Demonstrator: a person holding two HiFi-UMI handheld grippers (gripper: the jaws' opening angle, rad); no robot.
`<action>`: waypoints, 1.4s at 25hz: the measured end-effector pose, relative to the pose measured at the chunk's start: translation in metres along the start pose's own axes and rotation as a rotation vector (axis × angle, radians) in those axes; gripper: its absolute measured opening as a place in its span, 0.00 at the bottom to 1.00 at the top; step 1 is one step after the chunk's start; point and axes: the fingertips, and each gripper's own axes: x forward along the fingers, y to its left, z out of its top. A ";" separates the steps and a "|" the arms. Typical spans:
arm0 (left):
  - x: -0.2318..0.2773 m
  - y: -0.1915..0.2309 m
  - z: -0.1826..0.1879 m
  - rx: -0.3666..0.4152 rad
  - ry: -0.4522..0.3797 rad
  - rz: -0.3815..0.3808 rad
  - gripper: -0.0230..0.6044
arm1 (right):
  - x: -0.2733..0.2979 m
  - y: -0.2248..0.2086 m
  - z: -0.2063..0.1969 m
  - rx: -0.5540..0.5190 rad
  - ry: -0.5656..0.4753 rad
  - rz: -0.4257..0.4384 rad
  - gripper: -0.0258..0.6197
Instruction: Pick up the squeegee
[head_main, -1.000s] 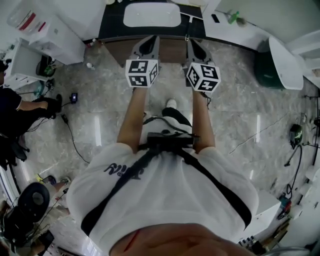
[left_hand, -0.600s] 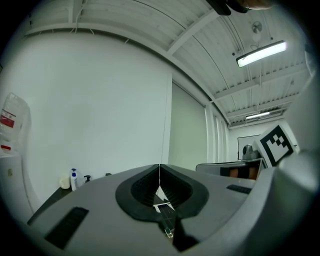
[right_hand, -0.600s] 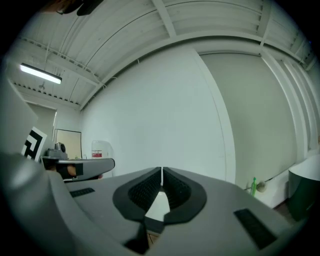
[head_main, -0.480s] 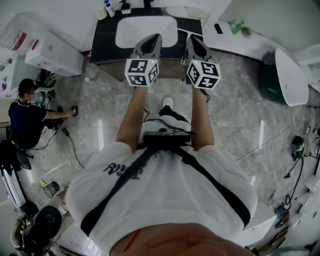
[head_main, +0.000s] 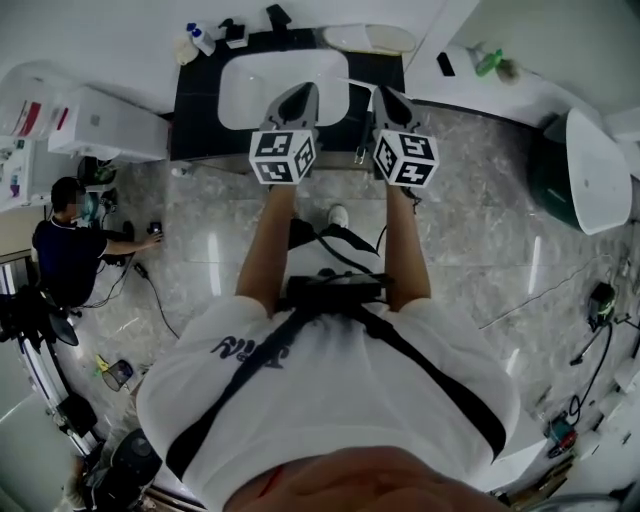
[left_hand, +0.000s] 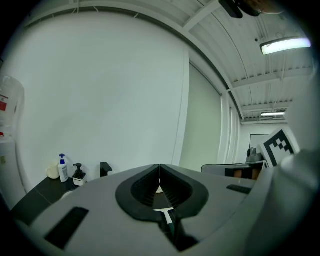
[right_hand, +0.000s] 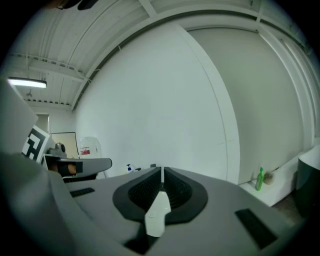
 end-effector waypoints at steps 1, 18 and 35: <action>0.008 0.003 -0.006 0.000 0.013 -0.004 0.05 | 0.007 -0.008 -0.007 0.011 0.018 -0.010 0.05; 0.123 0.022 -0.132 -0.027 0.286 -0.160 0.05 | 0.084 -0.082 -0.155 0.130 0.365 -0.146 0.13; 0.136 0.044 -0.217 -0.081 0.402 -0.171 0.05 | 0.121 -0.126 -0.293 0.180 0.616 -0.331 0.37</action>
